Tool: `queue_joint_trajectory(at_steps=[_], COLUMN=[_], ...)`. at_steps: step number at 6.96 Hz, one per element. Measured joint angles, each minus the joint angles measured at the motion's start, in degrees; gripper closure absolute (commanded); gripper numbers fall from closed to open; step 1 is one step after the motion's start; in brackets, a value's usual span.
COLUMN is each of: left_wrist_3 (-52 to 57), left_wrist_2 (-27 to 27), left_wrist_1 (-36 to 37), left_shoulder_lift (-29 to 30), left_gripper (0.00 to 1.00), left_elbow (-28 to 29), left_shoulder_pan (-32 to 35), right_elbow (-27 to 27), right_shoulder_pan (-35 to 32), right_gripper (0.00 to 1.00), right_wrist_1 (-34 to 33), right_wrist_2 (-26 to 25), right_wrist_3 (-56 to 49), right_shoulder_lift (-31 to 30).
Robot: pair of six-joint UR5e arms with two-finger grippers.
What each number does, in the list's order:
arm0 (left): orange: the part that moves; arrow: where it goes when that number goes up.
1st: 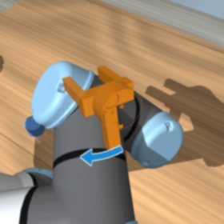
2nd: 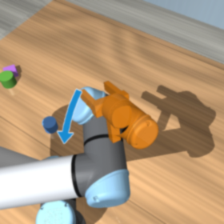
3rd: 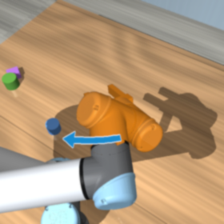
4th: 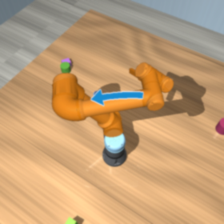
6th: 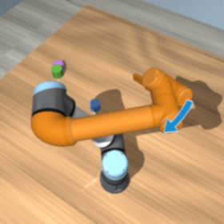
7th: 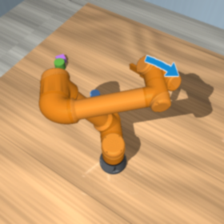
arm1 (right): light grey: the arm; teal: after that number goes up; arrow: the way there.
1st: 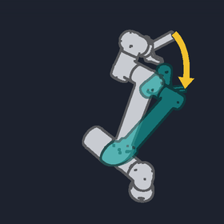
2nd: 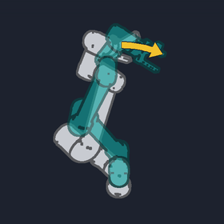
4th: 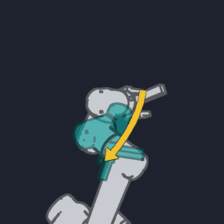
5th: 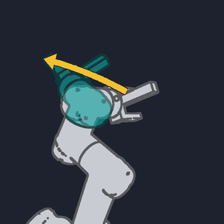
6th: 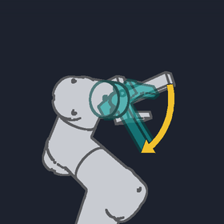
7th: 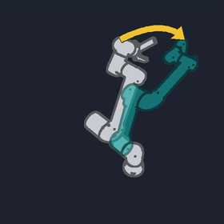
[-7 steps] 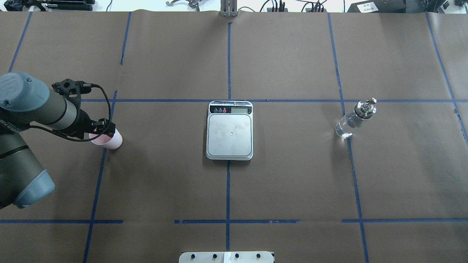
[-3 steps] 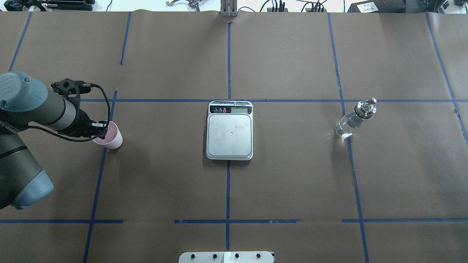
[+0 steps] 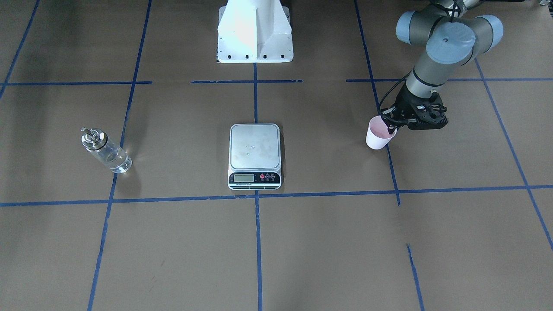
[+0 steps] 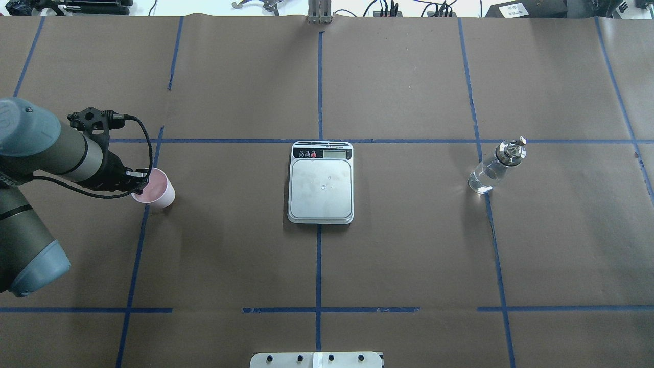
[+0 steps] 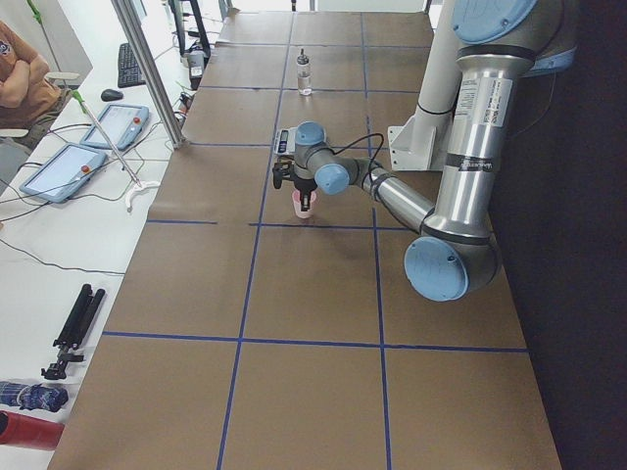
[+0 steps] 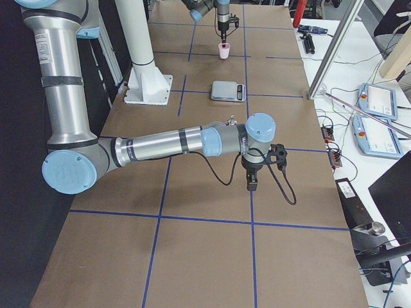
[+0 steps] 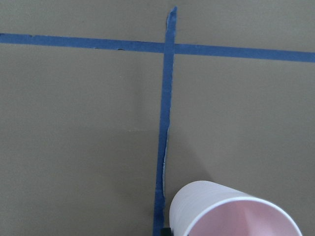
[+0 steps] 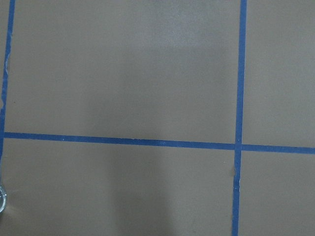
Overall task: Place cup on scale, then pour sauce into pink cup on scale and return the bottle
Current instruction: 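Close the left gripper around the pink cup's rim, then carry the pink cup with the left gripper onto the scale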
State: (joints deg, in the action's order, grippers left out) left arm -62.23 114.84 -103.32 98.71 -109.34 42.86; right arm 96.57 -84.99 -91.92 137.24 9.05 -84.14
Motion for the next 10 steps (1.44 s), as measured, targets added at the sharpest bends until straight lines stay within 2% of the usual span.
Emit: queue_joint_trajectory(at_steps=[3,6,8,10], left_wrist_3=[-0.19,-1.69,-7.52,-14.95], left_wrist_2=[-0.12,-0.07,0.04,1.53], left_wrist_1=[8.33,17.98,21.40,21.45], left_shoulder_lift=[2.71,13.65,20.84,27.72], left_gripper=[1.00,1.00,1.00,1.00], left_elbow=[-6.98,-7.28,-4.11,2.36], left_shoulder_pan=[0.07,0.07,-0.35,-2.23], right_elbow=[0.15,0.27,0.25,0.22], right_shoulder_pan=[-0.06,-0.15,-0.17,-0.17], right_gripper=[0.00,0.00,0.00,0.00], right_wrist_1=[0.01,0.15,0.18,0.24], right_wrist_2=[0.20,0.38,0.39,0.32], right_wrist_3=[0.08,0.01,0.04,0.01], right_shoulder_lift=[0.02,-0.07,-0.07,-0.13])
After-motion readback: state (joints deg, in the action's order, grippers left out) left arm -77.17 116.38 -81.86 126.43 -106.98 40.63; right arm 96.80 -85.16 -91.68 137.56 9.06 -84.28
